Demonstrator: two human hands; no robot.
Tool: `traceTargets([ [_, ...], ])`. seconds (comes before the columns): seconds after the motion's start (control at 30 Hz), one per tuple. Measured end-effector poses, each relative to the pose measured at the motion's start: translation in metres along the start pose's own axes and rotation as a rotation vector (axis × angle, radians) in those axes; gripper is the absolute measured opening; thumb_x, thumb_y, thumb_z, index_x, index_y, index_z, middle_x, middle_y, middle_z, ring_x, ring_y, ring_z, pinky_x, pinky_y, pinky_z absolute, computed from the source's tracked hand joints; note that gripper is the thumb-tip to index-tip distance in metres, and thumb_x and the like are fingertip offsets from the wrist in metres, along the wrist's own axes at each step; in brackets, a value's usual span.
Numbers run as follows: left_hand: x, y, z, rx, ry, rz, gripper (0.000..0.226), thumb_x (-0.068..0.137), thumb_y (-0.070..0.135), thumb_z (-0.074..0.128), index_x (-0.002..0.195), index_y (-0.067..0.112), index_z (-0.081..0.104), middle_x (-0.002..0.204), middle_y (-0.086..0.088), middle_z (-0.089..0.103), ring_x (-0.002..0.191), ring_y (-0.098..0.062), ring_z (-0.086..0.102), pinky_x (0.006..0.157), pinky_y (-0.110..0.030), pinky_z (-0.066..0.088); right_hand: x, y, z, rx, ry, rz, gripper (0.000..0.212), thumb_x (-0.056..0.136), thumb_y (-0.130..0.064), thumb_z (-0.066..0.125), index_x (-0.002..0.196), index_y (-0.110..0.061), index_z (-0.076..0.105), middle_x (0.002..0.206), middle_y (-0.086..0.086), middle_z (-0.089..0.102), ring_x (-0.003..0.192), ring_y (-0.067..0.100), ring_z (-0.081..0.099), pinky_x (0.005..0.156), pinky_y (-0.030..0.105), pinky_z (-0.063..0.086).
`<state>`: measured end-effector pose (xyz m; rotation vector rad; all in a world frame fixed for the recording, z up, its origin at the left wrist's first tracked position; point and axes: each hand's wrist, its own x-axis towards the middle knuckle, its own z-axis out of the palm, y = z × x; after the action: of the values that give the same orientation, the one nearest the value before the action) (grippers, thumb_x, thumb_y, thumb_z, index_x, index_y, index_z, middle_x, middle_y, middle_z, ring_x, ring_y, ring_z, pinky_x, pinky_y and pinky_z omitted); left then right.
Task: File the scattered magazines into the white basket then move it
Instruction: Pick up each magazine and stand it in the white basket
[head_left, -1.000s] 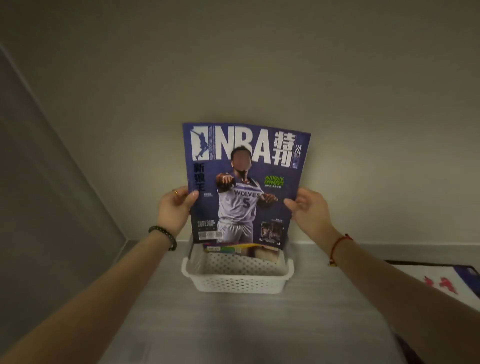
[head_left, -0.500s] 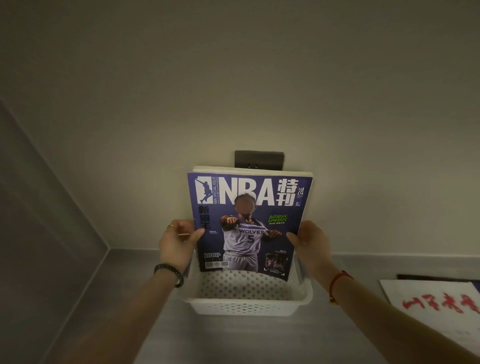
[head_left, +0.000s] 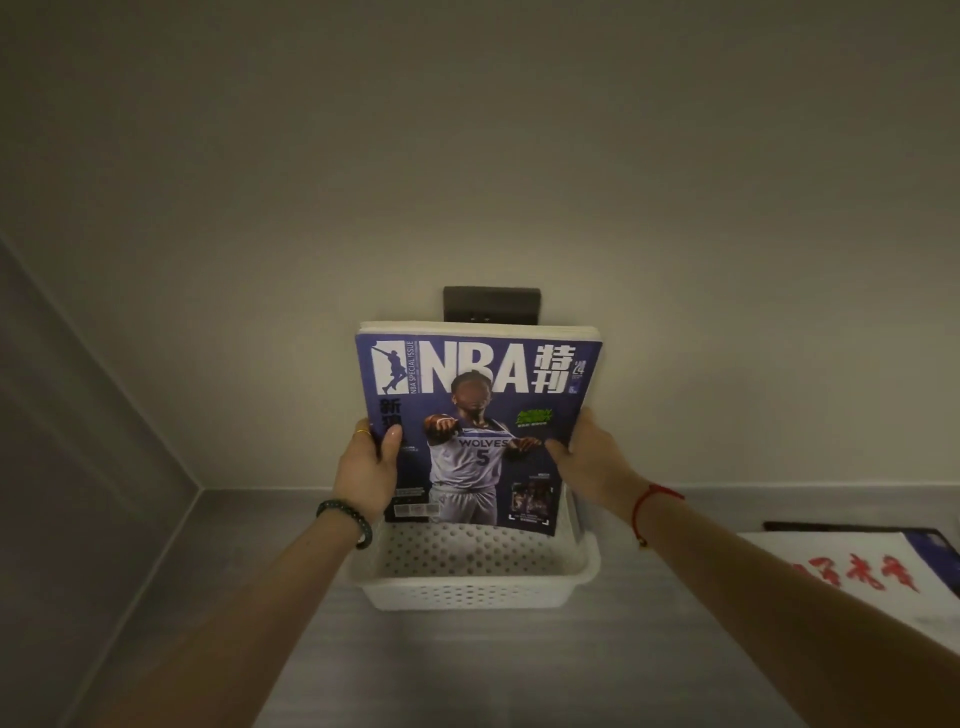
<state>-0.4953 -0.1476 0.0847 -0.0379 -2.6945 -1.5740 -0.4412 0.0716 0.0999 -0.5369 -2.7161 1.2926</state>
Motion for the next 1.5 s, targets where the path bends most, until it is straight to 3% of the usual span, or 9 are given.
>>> traceTargets([
  [0.2,-0.035,0.018,0.004,-0.217,0.079,-0.031,0.035,0.092,0.015,0.045,0.122,-0.004,0.041,0.128,-0.024,0.050,0.117,-0.041,0.049,0.099,-0.043,0.041,-0.042,0.021,-0.032,-0.020,-0.119,0.043,0.069,0.088,-0.018,0.054,0.143,-0.010,0.013,0.145,0.014,0.034,0.128,0.030,0.040,0.103,0.037,0.038],
  [0.4,-0.108,0.038,0.022,-0.131,0.106,0.110,0.043,0.093,0.023,0.043,0.131,0.004,0.035,0.134,-0.023,0.043,0.124,-0.036,0.042,0.106,-0.050,0.033,-0.128,0.091,-0.109,0.104,-0.079,0.063,0.063,0.085,-0.015,0.059,0.139,-0.019,0.026,0.131,0.005,0.043,0.102,0.019,0.053,0.075,0.029,0.048],
  [0.67,-0.259,0.079,0.147,-0.192,-0.397,0.112,0.048,0.092,0.025,0.042,0.137,0.015,0.031,0.144,-0.005,0.035,0.118,-0.011,0.039,0.096,-0.026,0.031,-0.244,0.199,-0.249,0.194,0.228,0.218,0.054,0.081,-0.011,0.064,0.129,-0.010,0.040,0.115,0.009,0.055,0.099,0.019,0.056,0.082,0.023,0.051],
  [0.83,-0.331,0.110,0.228,-0.252,-0.704,0.112,0.038,0.093,0.013,0.040,0.130,0.019,0.038,0.127,-0.002,0.050,0.103,0.005,0.054,0.085,-0.008,0.043,-0.311,0.262,-0.302,0.405,0.356,0.411,0.043,0.083,-0.019,0.061,0.123,-0.020,0.044,0.109,0.003,0.058,0.099,0.020,0.058,0.089,0.043,0.047],
  [0.93,-0.359,0.120,0.269,-0.221,-0.871,0.062,0.046,0.093,0.020,0.042,0.137,0.013,0.031,0.136,-0.003,0.042,0.124,-0.016,0.046,0.104,-0.027,0.040,-0.347,0.297,-0.317,0.553,0.421,0.563,0.049,0.085,-0.026,0.058,0.129,-0.015,0.041,0.119,0.009,0.057,0.103,0.024,0.056,0.090,0.040,0.048],
  [1.07,-0.395,0.127,0.315,-0.268,-1.048,0.077,0.032,0.091,0.018,0.046,0.121,0.029,0.044,0.127,0.011,0.049,0.123,-0.015,0.045,0.097,-0.017,0.044,-0.391,0.335,-0.314,0.730,0.506,0.821,0.058,0.086,-0.034,0.055,0.134,-0.008,0.035,0.130,0.019,0.048,0.116,0.034,0.048,0.100,0.048,0.042],
  [1.13,-0.411,0.131,0.335,-0.202,-1.148,0.022,0.038,0.092,0.026,0.046,0.128,0.028,0.035,0.137,0.002,0.044,0.126,-0.017,0.042,0.105,-0.036,0.041,-0.406,0.345,-0.301,0.834,0.557,0.961,0.062,0.086,-0.034,0.054,0.136,-0.004,0.033,0.131,0.022,0.046,0.119,0.037,0.044,0.102,0.051,0.039],
  [1.33,-0.441,0.120,0.375,0.301,-1.197,0.373,0.063,0.091,0.041,0.041,0.144,0.025,0.011,0.153,0.007,0.017,0.139,-0.009,0.019,0.113,-0.025,0.017,-0.410,0.363,-0.280,1.091,0.721,1.033,0.047,0.087,-0.023,0.056,0.125,0.001,0.042,0.121,0.015,0.053,0.114,0.032,0.048,0.100,0.055,0.037],
  [1.5,-0.445,0.114,0.379,0.431,-1.163,0.498,0.066,0.091,0.043,0.040,0.144,0.030,0.003,0.155,0.012,0.004,0.141,-0.007,0.005,0.107,-0.019,0.005,-0.393,0.374,-0.282,1.211,0.755,1.002,0.016,0.086,-0.009,0.056,0.101,-0.002,0.056,0.099,0.016,0.064,0.078,0.027,0.060,0.067,0.038,0.050],
])
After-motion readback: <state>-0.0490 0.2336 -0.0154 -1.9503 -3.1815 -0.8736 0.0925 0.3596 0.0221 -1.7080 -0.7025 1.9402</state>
